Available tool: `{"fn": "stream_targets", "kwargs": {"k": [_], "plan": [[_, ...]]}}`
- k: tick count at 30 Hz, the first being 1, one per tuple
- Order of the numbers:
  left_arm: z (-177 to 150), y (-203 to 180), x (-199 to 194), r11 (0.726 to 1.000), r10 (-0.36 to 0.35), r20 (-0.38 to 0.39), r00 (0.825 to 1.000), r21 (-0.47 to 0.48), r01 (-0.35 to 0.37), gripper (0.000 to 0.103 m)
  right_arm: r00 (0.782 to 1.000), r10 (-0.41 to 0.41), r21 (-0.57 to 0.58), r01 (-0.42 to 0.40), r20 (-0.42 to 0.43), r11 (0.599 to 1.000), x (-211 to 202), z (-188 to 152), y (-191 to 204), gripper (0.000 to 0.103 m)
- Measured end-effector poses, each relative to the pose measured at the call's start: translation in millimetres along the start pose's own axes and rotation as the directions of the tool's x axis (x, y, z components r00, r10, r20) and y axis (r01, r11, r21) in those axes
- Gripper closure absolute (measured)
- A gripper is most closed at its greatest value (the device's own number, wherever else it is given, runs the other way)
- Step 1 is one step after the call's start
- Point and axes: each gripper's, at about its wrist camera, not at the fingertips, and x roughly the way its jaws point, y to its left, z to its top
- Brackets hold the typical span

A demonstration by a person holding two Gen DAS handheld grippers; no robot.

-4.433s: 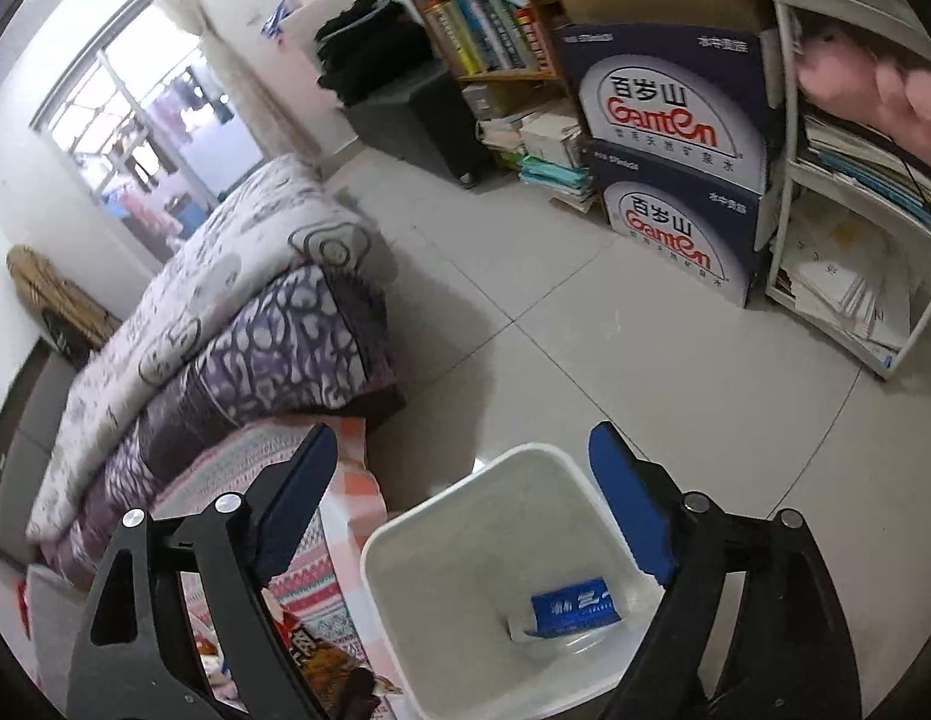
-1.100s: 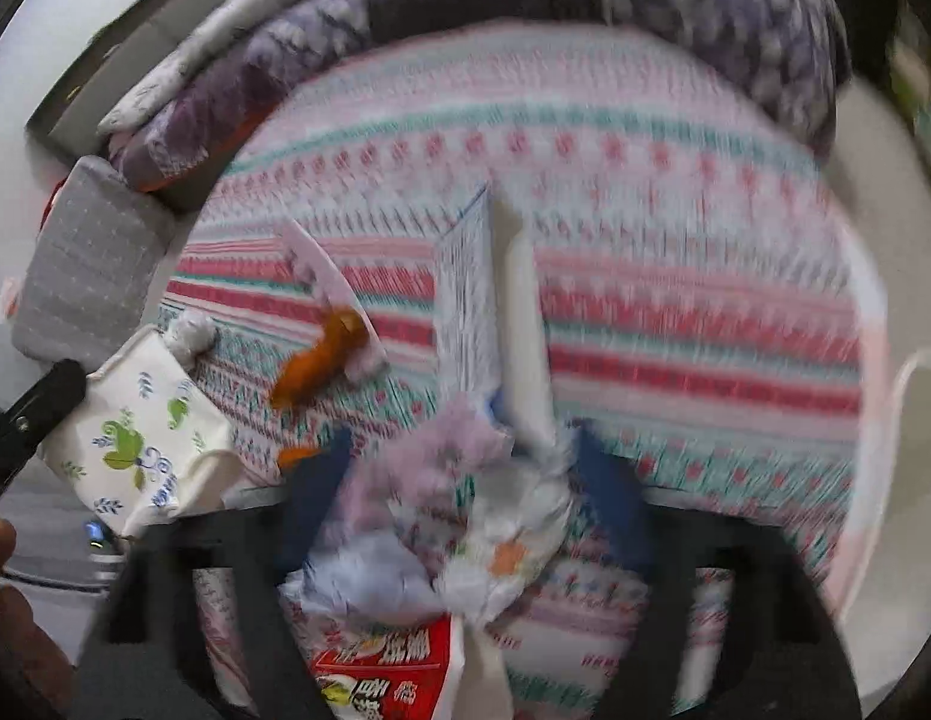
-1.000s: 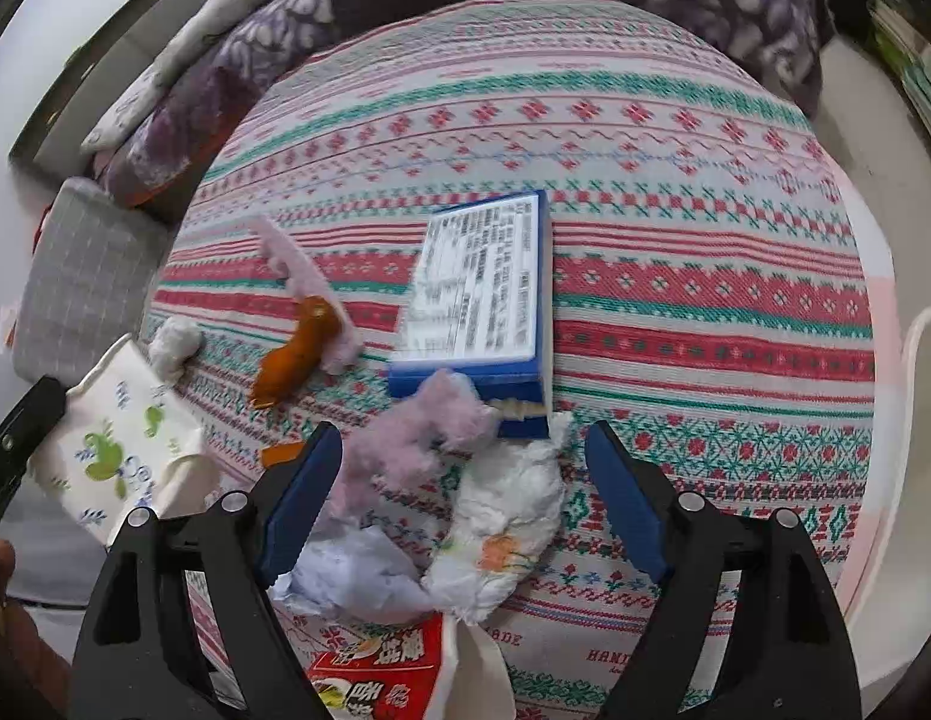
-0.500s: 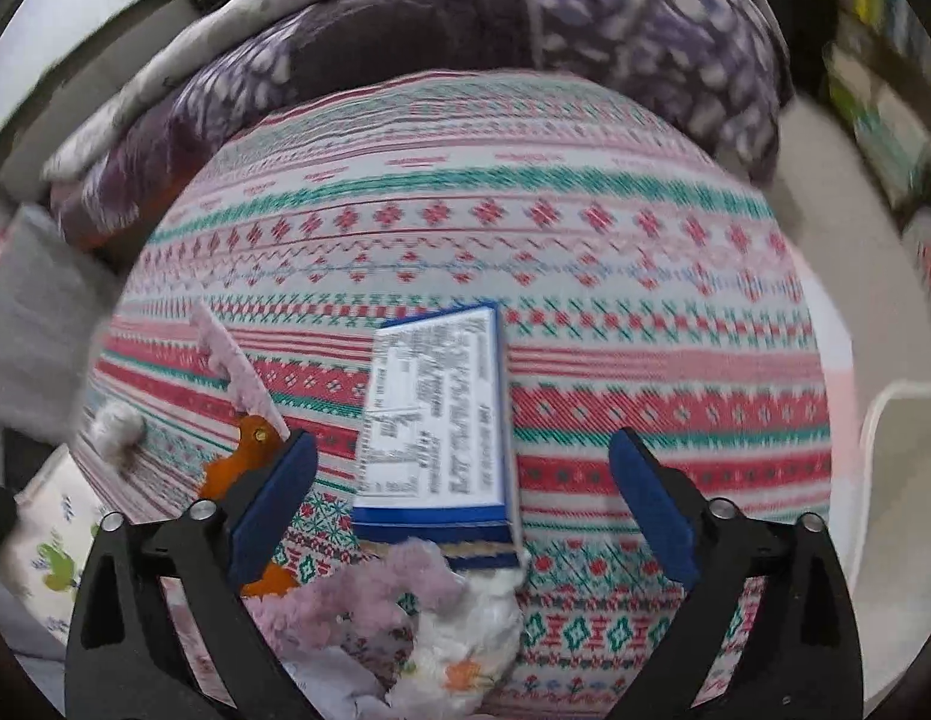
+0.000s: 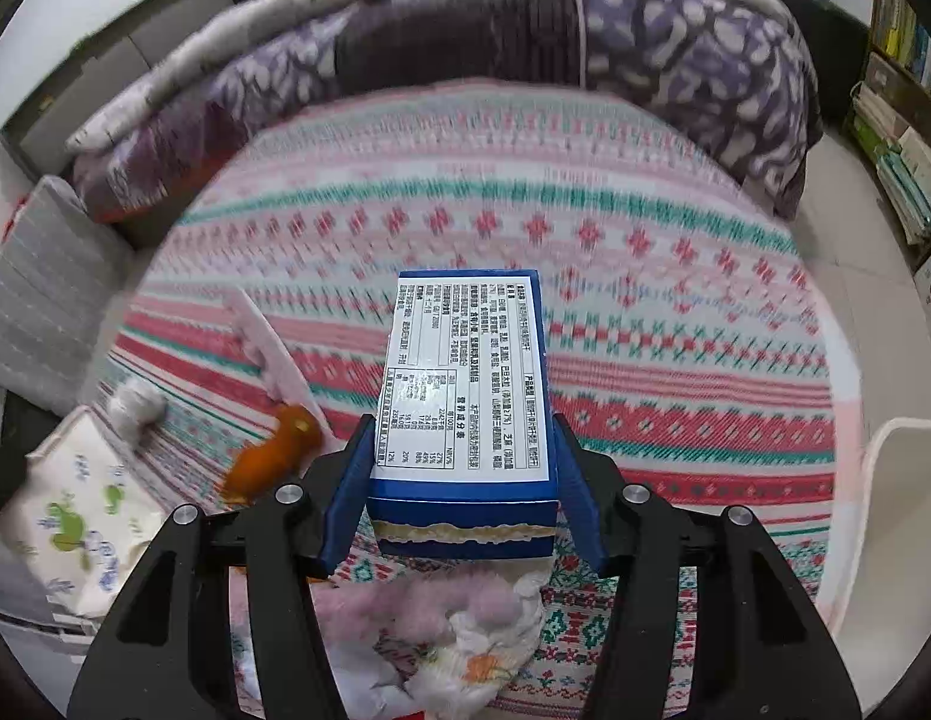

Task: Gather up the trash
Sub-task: 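Grasp the white-and-blue box with the right tool while the left tool holds the cup, then move the right tool over the bin and release the white box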

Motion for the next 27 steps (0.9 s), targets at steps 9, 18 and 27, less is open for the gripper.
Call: {"fn": "stream_targets", "kwargs": {"k": [9,18,27], "plan": [[-1,-24,-9,0.999,-0.005,0.047,0.999,0.048,0.002,0.097,0.997,0.001,-0.012,0.0,0.082,1.0,-45,-4,-7,0.049],[-9,-55,-12,0.995,-0.049,0.056,0.997,0.095,0.043,0.097,0.995,-0.032,0.014,0.031,0.096,0.999,-75,-14,-43,0.049],[-29,-108,-10,0.977,-0.122,0.04,0.992,0.183,0.112,0.097,0.989,-0.118,0.096,0.11,0.085,0.989,-103,-23,-105,0.049]]}}
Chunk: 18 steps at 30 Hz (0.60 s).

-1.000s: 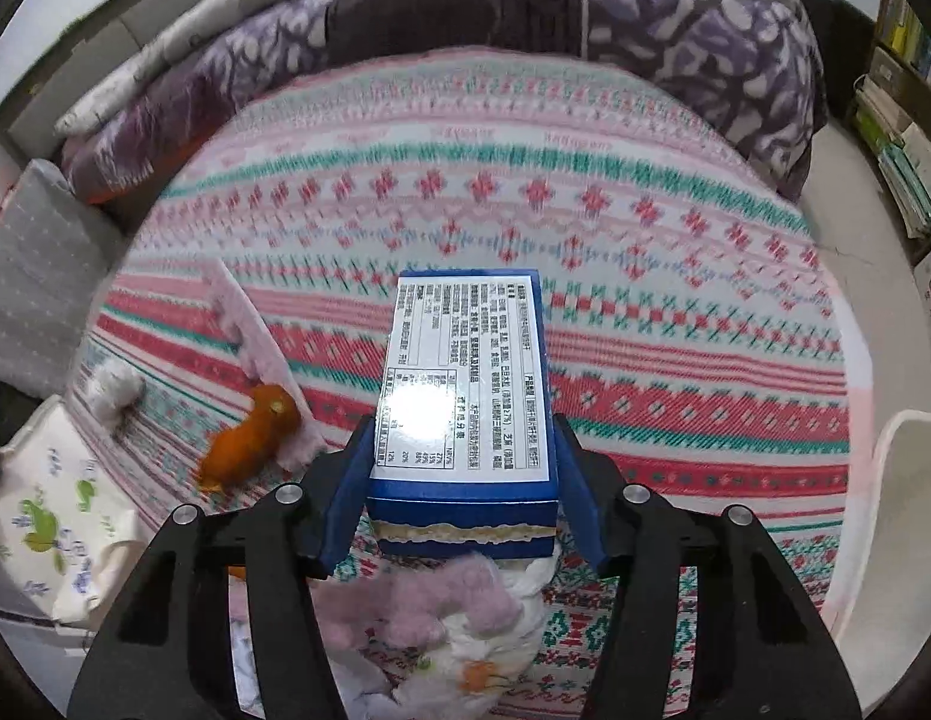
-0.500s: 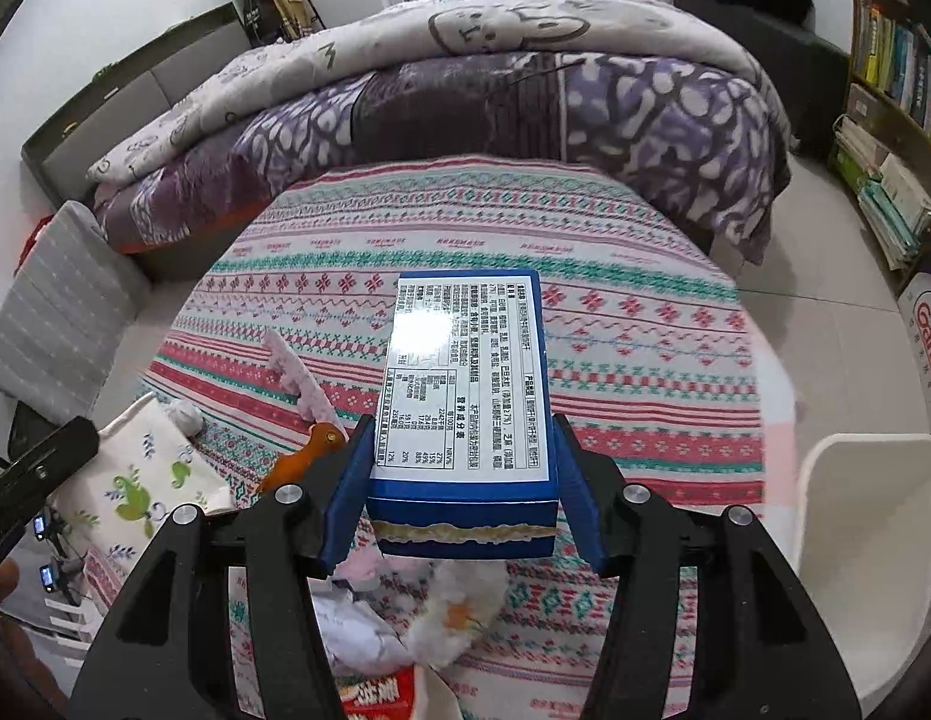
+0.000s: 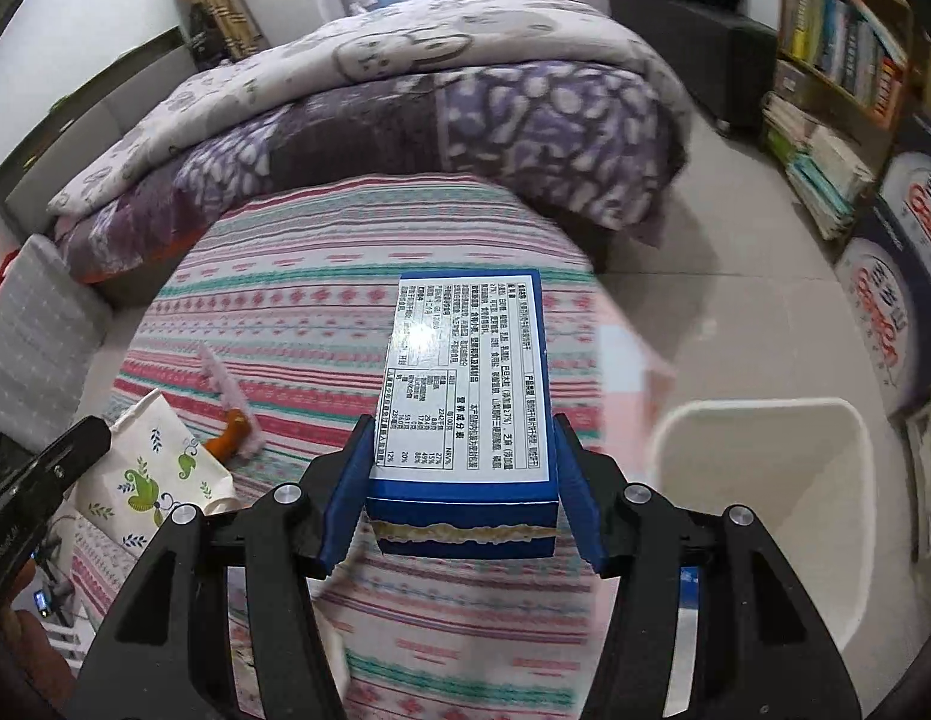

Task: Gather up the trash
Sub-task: 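Move the right tool over the bin and release the white box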

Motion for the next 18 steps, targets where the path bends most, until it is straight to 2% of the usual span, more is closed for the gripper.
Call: {"fn": "stream_targets", "kwargs": {"k": [11,14,15,18], "plan": [[-19,-77,17,0.99,-0.11,-0.054,0.993,0.088,0.114,0.097,0.993,-0.116,0.095,0.117,-0.02,0.989,-24,-8,-90,0.047],[-24,-98,19,0.983,-0.145,-0.072,0.987,0.107,0.152,0.097,0.99,-0.139,0.127,0.142,-0.03,0.982,-32,-12,-114,0.043],[-27,-105,19,0.98,-0.152,-0.074,0.986,0.116,0.16,0.097,0.988,-0.152,0.153,0.154,-0.025,0.976,-37,-13,-126,0.037],[-37,-130,21,0.971,-0.165,-0.085,0.983,0.159,0.176,0.097,0.984,-0.177,0.197,0.176,-0.012,0.964,-46,-15,-148,0.029]]}}
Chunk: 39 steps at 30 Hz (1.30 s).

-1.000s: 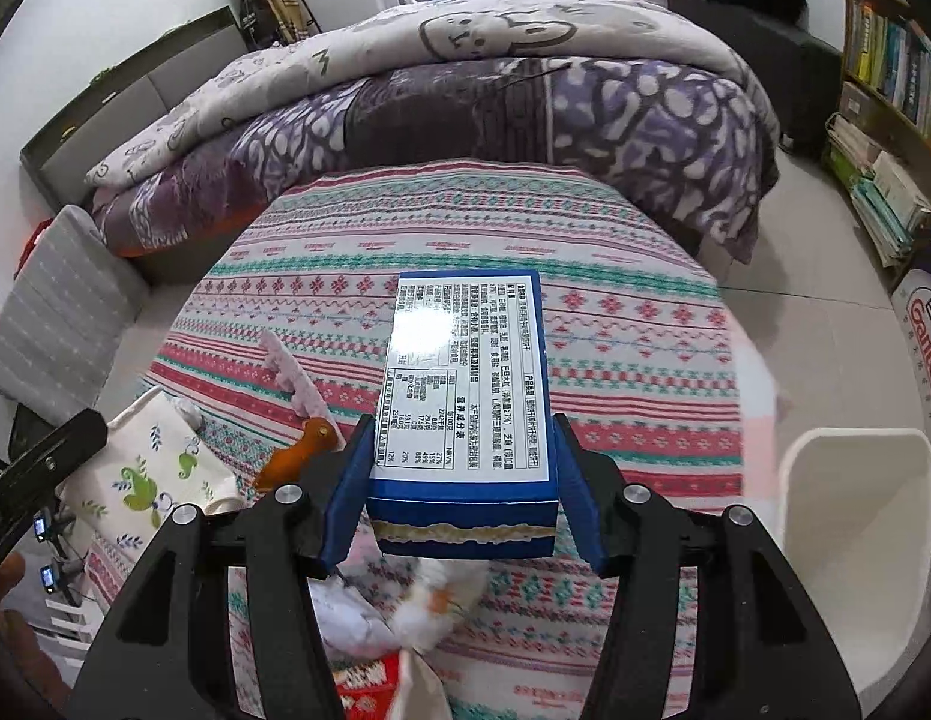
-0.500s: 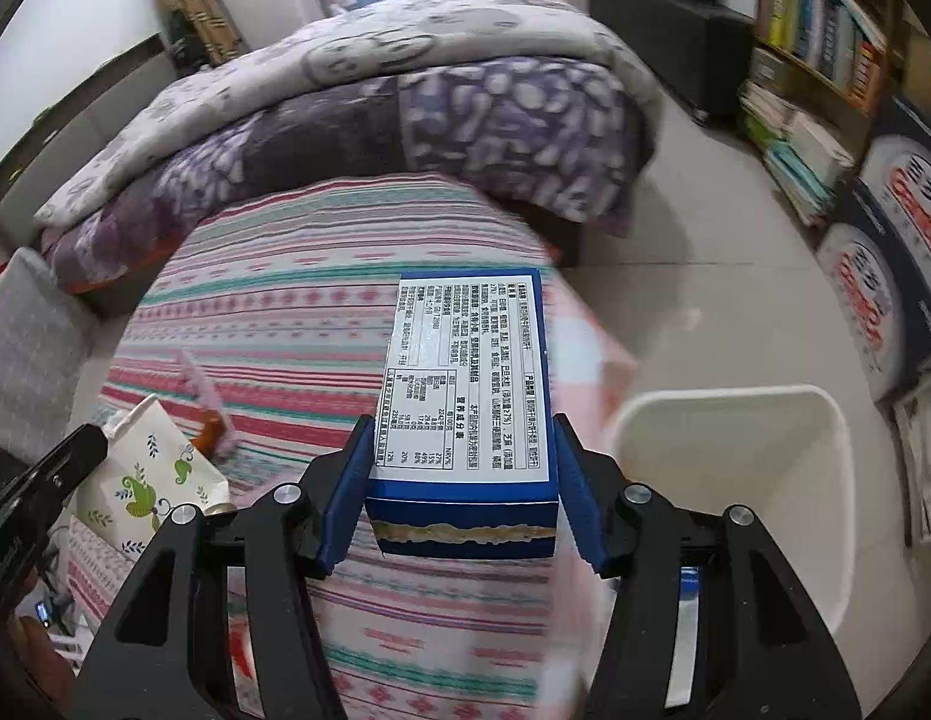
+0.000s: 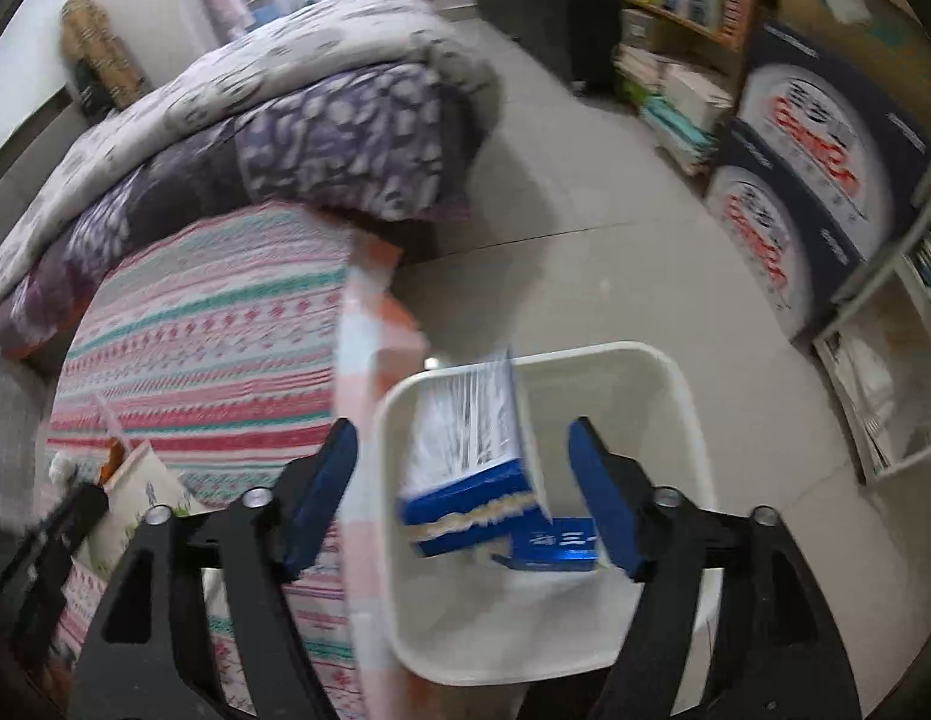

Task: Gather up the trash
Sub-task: 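Move the right tool over the bin and release the white box, then lower the left tool into the bin and release the paper cup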

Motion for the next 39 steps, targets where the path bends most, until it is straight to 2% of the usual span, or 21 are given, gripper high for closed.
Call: {"fn": "stream_targets", "kwargs": {"k": [7,15,23,24,25,27,33,39], "plan": [[-15,-51,16,0.998,-0.037,-0.047,0.998,0.054,0.039,0.097,1.0,0.016,0.117,-0.019,0.026,0.993,-12,9,-42,0.022],[-19,-106,18,0.991,-0.08,-0.059,0.995,0.1,0.086,0.096,0.997,0.039,0.241,-0.055,0.068,0.969,-26,14,-83,0.02],[-10,-134,21,0.987,-0.135,-0.06,0.989,0.082,0.14,0.093,0.994,0.02,0.337,-0.056,0.107,0.94,-38,13,-117,0.016],[-9,-135,22,0.986,-0.141,-0.063,0.988,0.079,0.146,0.087,0.994,0.014,0.34,-0.051,0.111,0.939,-39,13,-118,0.014],[-9,-135,22,0.985,-0.147,-0.067,0.987,0.077,0.152,0.071,0.994,0.008,0.341,-0.046,0.113,0.939,-39,13,-119,0.012],[-12,-134,19,0.984,-0.147,-0.063,0.987,0.089,0.152,0.058,0.993,0.007,0.337,-0.046,0.117,0.94,-40,13,-118,0.012],[-20,-116,11,0.988,-0.089,-0.056,0.994,0.124,0.095,0.049,0.995,0.013,0.27,-0.039,0.101,0.962,-35,10,-92,0.011],[-33,-88,-3,0.98,0.021,-0.023,1.0,0.197,-0.016,0.038,0.996,0.021,0.163,-0.036,0.088,0.986,-31,4,-51,0.009]]}}
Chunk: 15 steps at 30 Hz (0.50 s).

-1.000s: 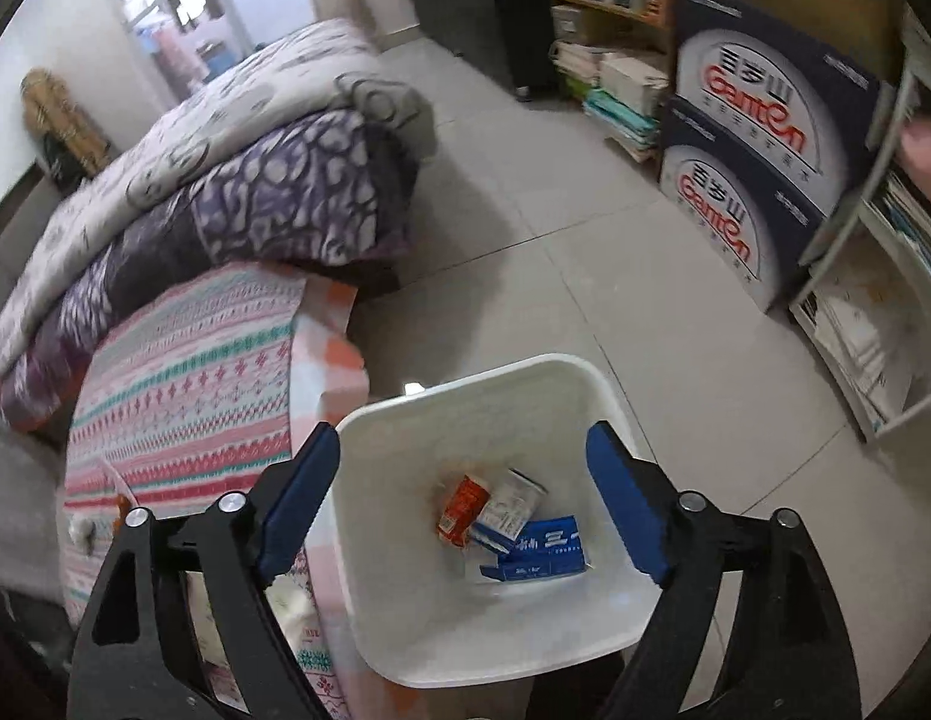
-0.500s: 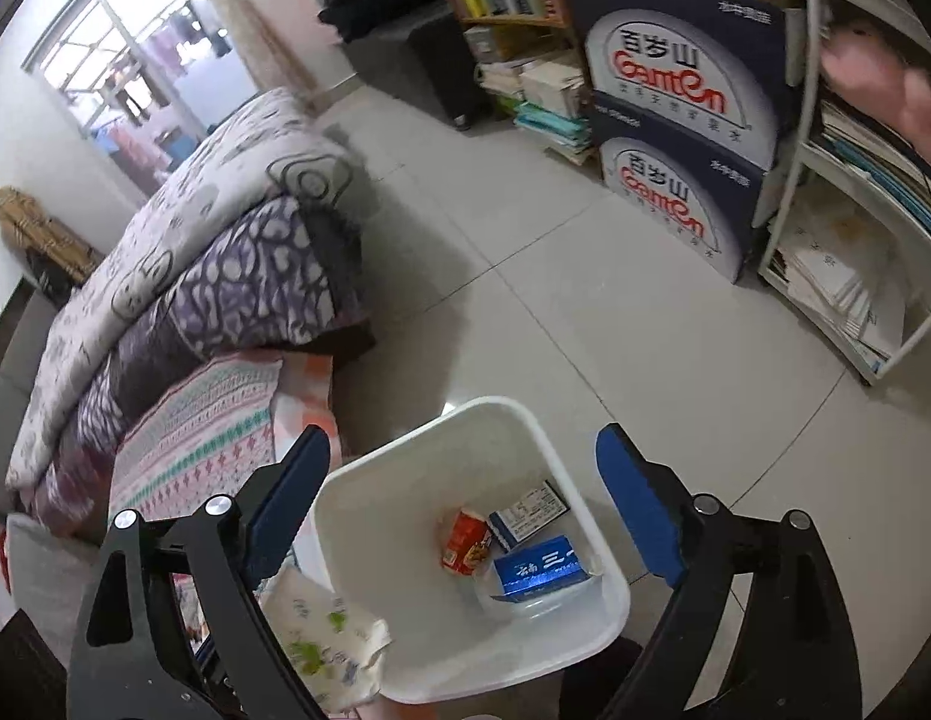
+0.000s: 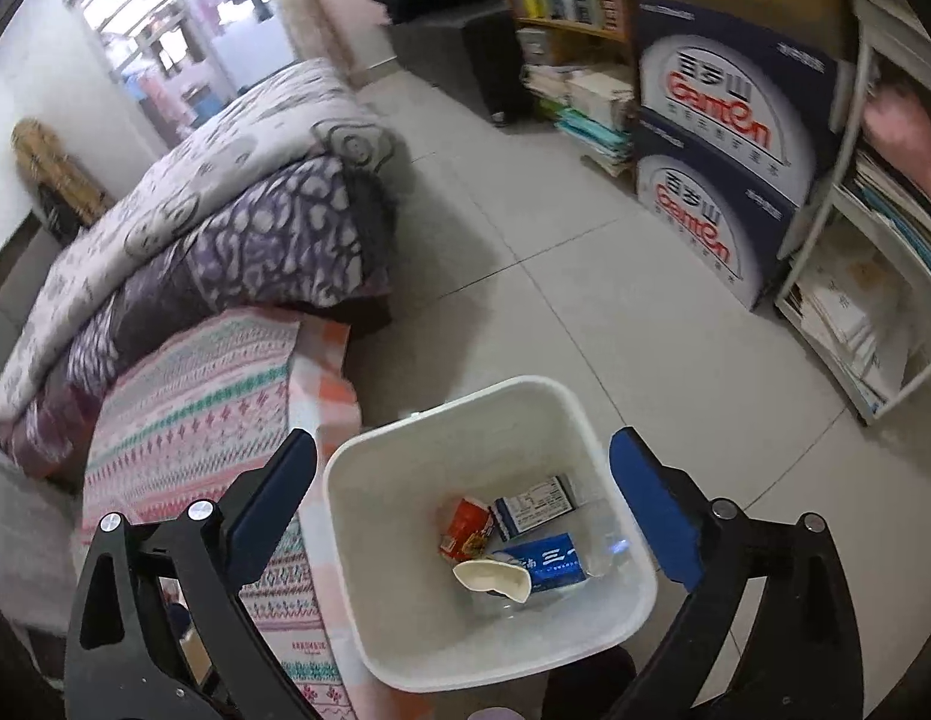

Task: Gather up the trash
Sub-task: 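Lower the left tool into the bin and release the paper cup, then grasp the red chip bag on the table with the left tool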

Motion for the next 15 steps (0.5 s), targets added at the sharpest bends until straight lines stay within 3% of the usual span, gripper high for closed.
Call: {"fn": "stream_targets", "kwargs": {"k": [6,15], "plan": [[-27,36,-4,0.993,0.098,-0.037,0.994,0.069,-0.095,0.026,0.999,0.012,-0.056,-0.014,-0.036,0.998,9,-13,30,0.007],[-66,89,0,0.969,0.224,-0.124,0.967,0.133,-0.207,0.025,0.996,0.017,-0.152,-0.03,-0.087,0.988,23,-35,76,0.007]]}}
